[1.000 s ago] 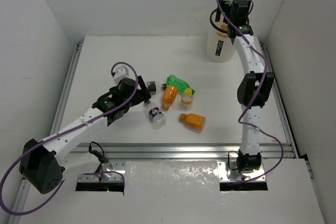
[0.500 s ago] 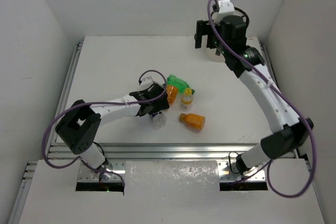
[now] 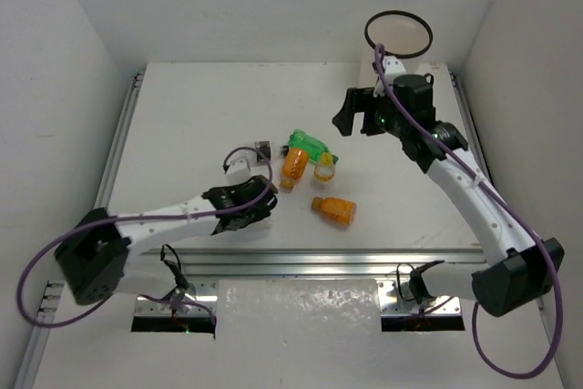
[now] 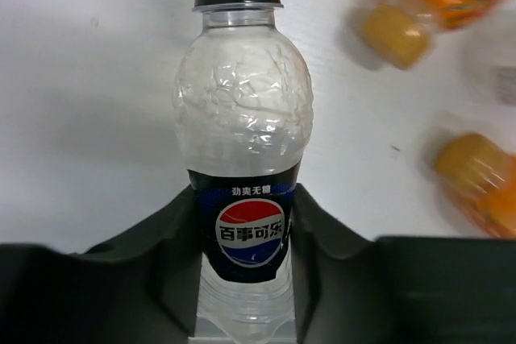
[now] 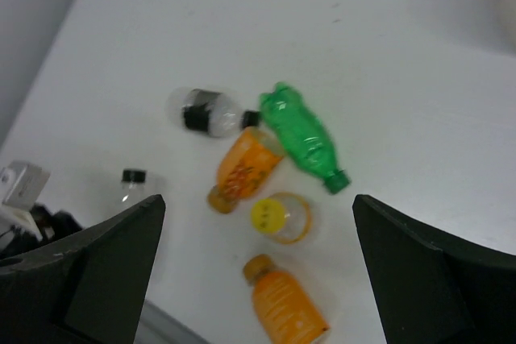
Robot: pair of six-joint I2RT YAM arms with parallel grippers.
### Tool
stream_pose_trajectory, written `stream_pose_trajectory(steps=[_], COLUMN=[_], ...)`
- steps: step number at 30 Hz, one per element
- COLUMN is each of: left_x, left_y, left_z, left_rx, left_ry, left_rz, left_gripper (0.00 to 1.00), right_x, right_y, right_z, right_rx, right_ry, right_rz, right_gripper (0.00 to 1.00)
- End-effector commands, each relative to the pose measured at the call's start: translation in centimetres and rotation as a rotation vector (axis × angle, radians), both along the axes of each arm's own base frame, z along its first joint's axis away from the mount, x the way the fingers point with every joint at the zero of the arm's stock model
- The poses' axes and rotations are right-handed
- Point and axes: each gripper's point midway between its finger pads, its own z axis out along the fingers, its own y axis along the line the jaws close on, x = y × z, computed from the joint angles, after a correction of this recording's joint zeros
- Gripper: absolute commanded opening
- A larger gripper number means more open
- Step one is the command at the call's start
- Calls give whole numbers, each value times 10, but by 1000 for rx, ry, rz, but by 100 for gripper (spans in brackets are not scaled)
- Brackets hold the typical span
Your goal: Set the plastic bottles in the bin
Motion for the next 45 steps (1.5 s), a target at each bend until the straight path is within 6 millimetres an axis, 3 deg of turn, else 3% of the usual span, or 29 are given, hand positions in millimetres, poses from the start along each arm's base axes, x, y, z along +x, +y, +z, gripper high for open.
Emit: stream_pose_trajectory(steps=[1,2,3,4,5,6,7,9,10,13,16,18,19,22,23,25,26,27,28,29,30,34,38,42,45], left_x=[11,6,5,9,6,1,-6,-19,-23,-34,-44,-47,-46,-43,-42,-41,-40,-41,-40,-40,-40,-43,-50,-49,-51], left_y=[-2,-8,-11,-22,-27,-28,-38,-46,-47,-59,-69,-75,-77,-83,-84,-86,-87,-87,-87,-87,-87,-88,-88,-87,-90], left_z=[65,73,85,128,142,142,182,195,215,231,246,248,248,251,251,254,252,252,252,251,249,246,252,254,252], left_rx=[-89,-119,-114,-235,-280,-302,-406,-460,-510,-575,-638,-659,-652,-640,-633,-628,-615,-616,-612,-612,-608,-610,-632,-625,-618], left_ry=[-216,-242,-291,-438,-499,-539,-676,-739,-807,-868,-914,-914,-907,-903,-903,-910,-903,-901,-903,-901,-894,-890,-913,-922,-917], left_rz=[-60,-112,-208,-251,-297,-345,-432,-525,-545,-632,-707,-737,-741,-759,-761,-771,-775,-778,-782,-780,-777,-799,-831,-826,-856], left_gripper=[0,0,0,0,0,0,0,0,0,0,0,6,6,15,21,22,17,14,14,7,5,0,0,13,21], right_x=[-38,-62,-72,-85,-96,-111,-126,-144,-155,-166,-156,-152,-151,-152,-152,-156,-158,-160,-161,-161,-161,-160,-143,-143,-141], right_y=[56,74,83,100,110,120,138,154,168,185,188,187,186,185,184,184,184,184,183,182,182,181,178,185,187], right_z=[39,23,22,21,22,23,26,25,23,22,17,23,28,41,42,46,49,50,51,54,54,59,60,57,55], right_rx=[293,361,405,465,492,519,548,561,560,563,556,565,568,577,573,572,578,579,580,581,580,578,557,558,553], right_ry=[-70,0,18,32,35,40,43,67,79,70,49,7,-15,-67,-83,-104,-119,-119,-123,-128,-128,-138,-156,-123,-132], right_rz=[275,405,465,534,598,675,748,836,881,917,855,835,834,844,850,880,894,901,902,901,901,892,796,836,842], right_gripper=[99,99,99,99,99,99,99,99,99,99,99,97,90,52,43,34,35,45,64,97,99,99,99,51,40])
